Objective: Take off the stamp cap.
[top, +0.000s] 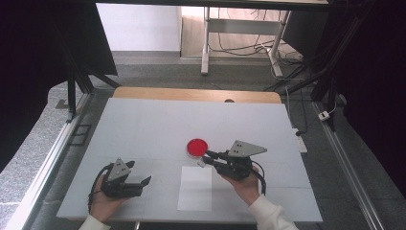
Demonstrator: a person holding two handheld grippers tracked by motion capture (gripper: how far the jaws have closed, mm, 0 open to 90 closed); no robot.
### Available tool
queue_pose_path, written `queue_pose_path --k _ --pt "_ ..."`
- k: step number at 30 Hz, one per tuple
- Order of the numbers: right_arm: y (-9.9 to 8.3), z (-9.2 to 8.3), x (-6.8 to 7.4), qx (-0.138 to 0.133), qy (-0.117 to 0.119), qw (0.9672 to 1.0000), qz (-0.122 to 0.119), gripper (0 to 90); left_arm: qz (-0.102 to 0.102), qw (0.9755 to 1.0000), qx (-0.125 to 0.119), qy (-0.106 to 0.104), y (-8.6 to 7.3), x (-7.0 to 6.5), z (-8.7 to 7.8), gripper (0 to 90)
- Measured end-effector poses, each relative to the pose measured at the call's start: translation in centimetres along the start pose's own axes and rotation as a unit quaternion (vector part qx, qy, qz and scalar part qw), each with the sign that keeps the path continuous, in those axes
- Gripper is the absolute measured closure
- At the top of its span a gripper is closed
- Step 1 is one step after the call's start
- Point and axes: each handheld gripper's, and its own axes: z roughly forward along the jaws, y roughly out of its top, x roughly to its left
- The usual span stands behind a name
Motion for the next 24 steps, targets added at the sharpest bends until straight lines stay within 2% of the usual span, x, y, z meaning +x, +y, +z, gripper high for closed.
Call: queue_pose_path --k 6,12,24 --pt "0.0 0.1 0.0 0.0 0.0 1.0 0.001 75.7 0.013 0.9998 -0.007 -0.016 1.4 -1.2 0.6 17.8" --pt "-0.1 0.0 0.0 0.001 0.001 1.0 0.003 75.7 0.013 0.9995 -0.022 -0.021 2.4 -1.8 0.9 19.8" --pt "0.0 0.0 -0.1 -0.006 -0.001 1.0 0.005 75.6 0.027 0.9989 -0.022 -0.03 3.3 -2.7 1.7 18.9"
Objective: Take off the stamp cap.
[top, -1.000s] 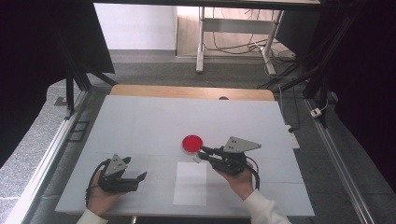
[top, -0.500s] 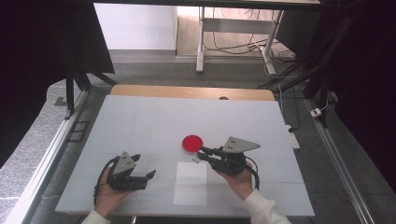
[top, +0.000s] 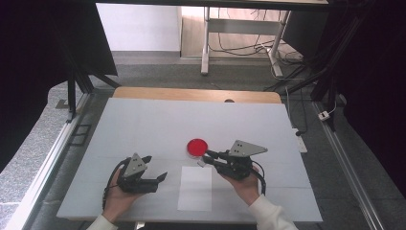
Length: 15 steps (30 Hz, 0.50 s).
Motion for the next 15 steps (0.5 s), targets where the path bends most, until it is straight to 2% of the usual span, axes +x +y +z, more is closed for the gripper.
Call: queue_pose_path --k 10,15 --pt "0.0 0.1 -0.1 0.002 -0.002 1.0 -0.001 75.7 -0.005 0.9999 -0.002 -0.01 0.3 -0.4 0.1 18.1" --pt "-0.1 -0.1 0.1 0.003 -0.001 1.0 -0.005 75.6 -0.002 0.9999 -0.004 -0.01 0.9 -1.1 0.4 17.0"
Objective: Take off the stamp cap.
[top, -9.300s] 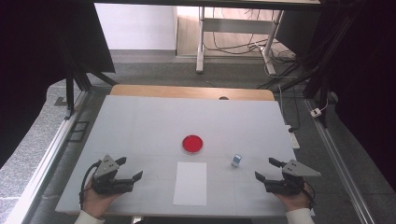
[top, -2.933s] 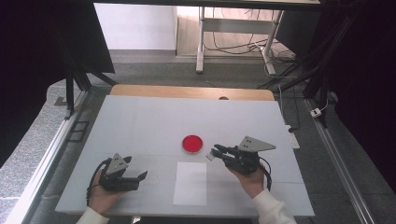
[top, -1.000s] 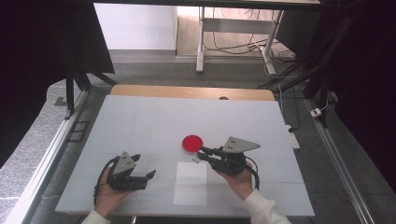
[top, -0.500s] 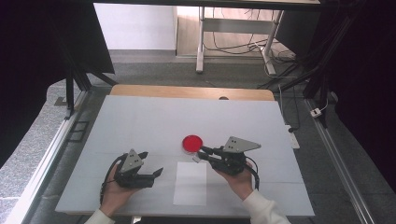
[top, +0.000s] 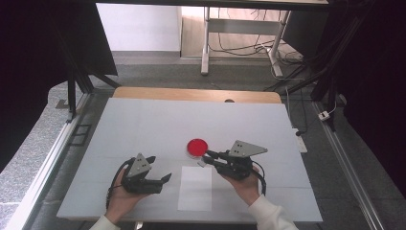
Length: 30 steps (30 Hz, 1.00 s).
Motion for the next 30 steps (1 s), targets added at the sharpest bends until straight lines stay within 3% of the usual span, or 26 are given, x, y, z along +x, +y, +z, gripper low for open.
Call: queue_pose_path --k 5,17,30 --pt "0.0 -0.1 0.0 -0.002 0.003 1.0 0.001 75.7 0.0 1.0 -0.001 -0.006 0.5 -0.2 0.6 17.2" --pt "0.0 -0.2 -0.3 -0.005 -0.009 0.9999 0.002 75.6 0.021 0.9995 0.002 -0.024 1.8 -1.3 1.6 18.9" --pt "0.6 -0.6 -0.3 -0.015 -0.02 0.9996 0.013 75.7 0.038 0.9988 0.002 -0.031 5.1 -2.5 3.6 18.8"
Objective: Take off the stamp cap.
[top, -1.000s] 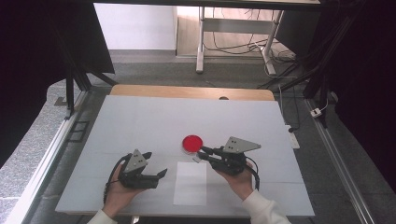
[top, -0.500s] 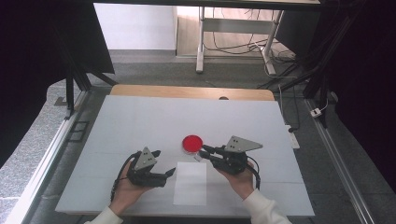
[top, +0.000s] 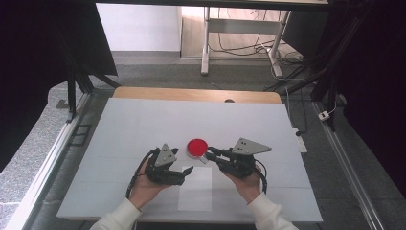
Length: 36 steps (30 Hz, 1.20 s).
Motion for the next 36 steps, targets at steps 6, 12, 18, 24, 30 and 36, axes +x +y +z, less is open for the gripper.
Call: queue_pose_path --k 6,12,18,24,30,36 --pt "0.0 0.5 0.2 -0.001 0.002 1.0 0.004 75.6 0.011 0.9999 0.0 -0.002 -0.1 -0.5 0.3 18.8" --pt "0.0 1.0 0.5 0.005 0.008 0.9999 -0.01 75.7 0.019 0.9998 -0.001 -0.004 -0.2 -0.7 0.3 18.9" --pt "0.0 1.0 0.5 0.001 0.009 0.9999 -0.008 75.7 0.031 0.9995 0.006 -0.009 -0.1 -1.4 1.0 19.0" --pt "0.0 1.0 0.5 0.0 0.008 0.9999 -0.008 75.7 0.037 0.9992 0.006 -0.011 0.1 -2.0 1.6 19.2" --pt "-0.2 1.3 0.5 0.003 0.008 0.9999 -0.006 75.6 0.036 0.9993 0.005 -0.006 0.1 -2.2 2.0 21.0" --pt "-0.3 1.5 0.6 -0.001 0.008 1.0 -0.003 75.6 0.031 0.9995 0.004 0.006 0.2 -2.3 2.3 24.6"
